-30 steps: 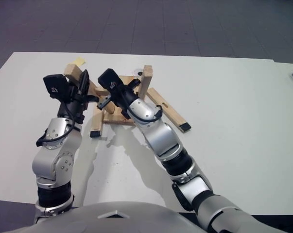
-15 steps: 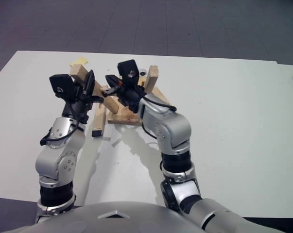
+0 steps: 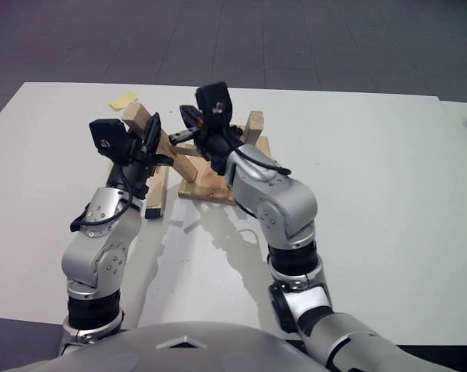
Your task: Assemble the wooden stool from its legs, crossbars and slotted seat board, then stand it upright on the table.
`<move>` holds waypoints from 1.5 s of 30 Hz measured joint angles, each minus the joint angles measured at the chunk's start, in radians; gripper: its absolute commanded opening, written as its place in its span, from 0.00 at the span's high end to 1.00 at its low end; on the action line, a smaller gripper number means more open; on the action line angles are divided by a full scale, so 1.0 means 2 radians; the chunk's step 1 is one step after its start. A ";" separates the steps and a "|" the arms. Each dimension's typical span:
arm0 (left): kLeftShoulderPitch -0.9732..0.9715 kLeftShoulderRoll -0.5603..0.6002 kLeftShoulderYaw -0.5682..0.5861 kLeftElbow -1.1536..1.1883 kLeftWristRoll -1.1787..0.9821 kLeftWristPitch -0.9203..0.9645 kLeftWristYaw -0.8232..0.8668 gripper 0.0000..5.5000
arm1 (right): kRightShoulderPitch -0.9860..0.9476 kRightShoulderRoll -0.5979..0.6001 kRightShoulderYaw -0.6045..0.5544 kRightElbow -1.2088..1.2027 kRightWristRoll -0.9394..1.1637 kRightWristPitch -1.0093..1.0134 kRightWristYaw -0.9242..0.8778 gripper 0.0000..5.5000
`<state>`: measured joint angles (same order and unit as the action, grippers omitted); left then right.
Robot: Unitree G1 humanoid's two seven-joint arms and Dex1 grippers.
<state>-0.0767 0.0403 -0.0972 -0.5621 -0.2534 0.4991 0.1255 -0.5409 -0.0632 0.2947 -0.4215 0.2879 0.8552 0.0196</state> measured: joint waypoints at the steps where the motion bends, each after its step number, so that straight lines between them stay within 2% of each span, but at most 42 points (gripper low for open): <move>1: 0.000 0.000 0.000 0.000 0.000 0.000 0.000 0.81 | -0.004 -0.013 0.010 0.000 -0.017 -0.011 0.002 1.00; 4: 0.000 0.000 0.001 0.001 0.005 0.000 0.000 0.81 | -0.026 -0.096 0.108 0.034 -0.156 -0.081 0.010 1.00; 6: 0.000 0.000 0.000 0.001 0.006 0.000 0.000 0.81 | -0.026 -0.128 0.148 0.038 -0.206 -0.100 0.028 1.00; 11: 0.000 -0.003 0.001 0.002 0.008 0.000 0.000 0.81 | -0.019 -0.197 0.220 0.011 -0.290 -0.149 0.108 1.00; 15: 0.000 -0.006 0.001 0.002 0.010 0.000 0.001 0.81 | -0.013 -0.210 0.248 0.021 -0.344 -0.181 0.137 1.00; 19: 0.000 -0.010 0.002 0.003 0.013 0.000 0.001 0.81 | -0.013 -0.193 0.244 0.045 -0.402 -0.197 0.119 1.00; 25: 0.000 -0.012 0.001 0.003 0.017 0.000 0.000 0.81 | -0.013 -0.149 0.205 0.064 -0.434 -0.208 0.097 1.00; 29: 0.000 -0.012 0.002 0.004 0.017 0.000 0.000 0.81 | 0.012 -0.130 0.215 0.087 -0.421 -0.199 0.148 1.00; 34: -0.001 -0.012 0.004 0.013 0.018 0.000 0.000 0.81 | 0.022 -0.106 0.196 0.095 -0.415 -0.190 0.163 1.00; 42: -0.002 -0.013 0.004 0.017 0.023 0.000 0.001 0.81 | 0.016 -0.070 0.123 0.105 -0.433 -0.226 0.071 1.00; 45: -0.002 -0.013 0.004 0.017 0.024 0.000 0.001 0.81 | 0.023 -0.044 0.113 0.103 -0.394 -0.209 0.108 1.00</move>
<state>-0.0812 0.0133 -0.0893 -0.5275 -0.2050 0.4989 0.1266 -0.4954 -0.1521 0.5208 -0.2155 -0.4994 0.4367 0.2353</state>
